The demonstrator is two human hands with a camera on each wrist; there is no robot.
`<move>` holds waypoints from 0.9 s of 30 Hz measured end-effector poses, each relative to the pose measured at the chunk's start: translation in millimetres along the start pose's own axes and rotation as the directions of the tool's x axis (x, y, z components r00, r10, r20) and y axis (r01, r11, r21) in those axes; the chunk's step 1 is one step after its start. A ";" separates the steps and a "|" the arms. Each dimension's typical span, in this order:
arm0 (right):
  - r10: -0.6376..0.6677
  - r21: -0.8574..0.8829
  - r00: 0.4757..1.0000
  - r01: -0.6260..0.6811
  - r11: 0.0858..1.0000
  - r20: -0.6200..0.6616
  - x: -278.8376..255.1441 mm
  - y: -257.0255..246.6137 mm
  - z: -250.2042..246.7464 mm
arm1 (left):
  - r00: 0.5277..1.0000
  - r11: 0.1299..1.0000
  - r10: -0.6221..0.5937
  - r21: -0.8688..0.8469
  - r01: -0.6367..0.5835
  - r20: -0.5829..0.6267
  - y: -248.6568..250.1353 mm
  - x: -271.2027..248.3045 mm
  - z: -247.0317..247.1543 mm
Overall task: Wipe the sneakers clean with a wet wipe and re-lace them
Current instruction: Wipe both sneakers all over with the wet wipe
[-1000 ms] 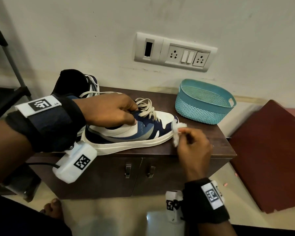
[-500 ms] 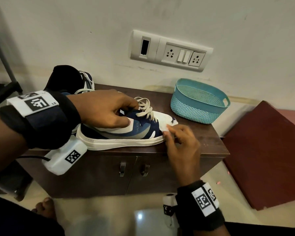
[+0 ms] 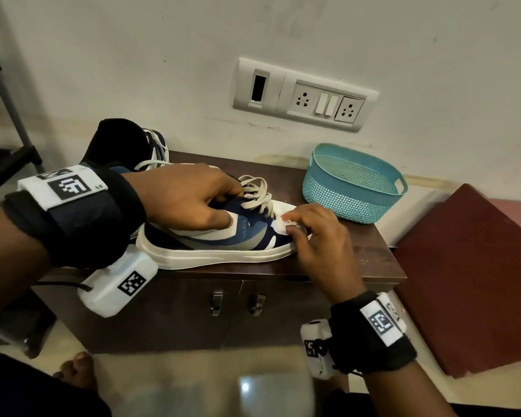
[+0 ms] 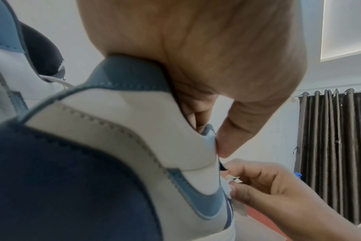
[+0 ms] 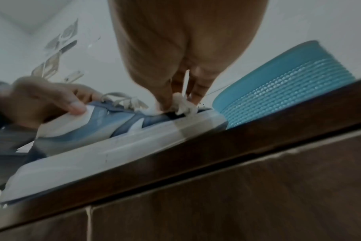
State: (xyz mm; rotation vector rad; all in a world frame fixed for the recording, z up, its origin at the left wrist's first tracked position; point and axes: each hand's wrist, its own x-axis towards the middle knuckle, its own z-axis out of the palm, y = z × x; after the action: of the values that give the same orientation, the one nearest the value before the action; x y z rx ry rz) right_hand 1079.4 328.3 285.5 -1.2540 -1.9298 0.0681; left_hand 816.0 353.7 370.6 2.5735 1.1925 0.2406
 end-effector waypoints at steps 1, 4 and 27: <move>-0.044 -0.037 0.999 0.044 0.998 0.006 -2.1 2.1 5.0 | 1.000 1.000 0.002 0.004 -0.002 0.003 -0.6 0.6 0.3; 0.021 -0.092 0.998 -0.027 0.995 -0.065 9.3 25.4 1.4 | 1.000 1.000 -0.003 0.021 0.003 0.005 -1.8 0.7 1.1; 0.262 0.116 0.953 -0.246 0.962 -0.151 -23.2 2.3 21.2 | 0.999 0.992 0.018 -0.126 -0.014 0.031 1.4 4.2 1.0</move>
State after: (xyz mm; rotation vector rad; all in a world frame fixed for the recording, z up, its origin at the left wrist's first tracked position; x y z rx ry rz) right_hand 1071.3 318.9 256.5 -1.3924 -1.5982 0.1817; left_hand 820.0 355.8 370.3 2.4695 1.1090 0.2676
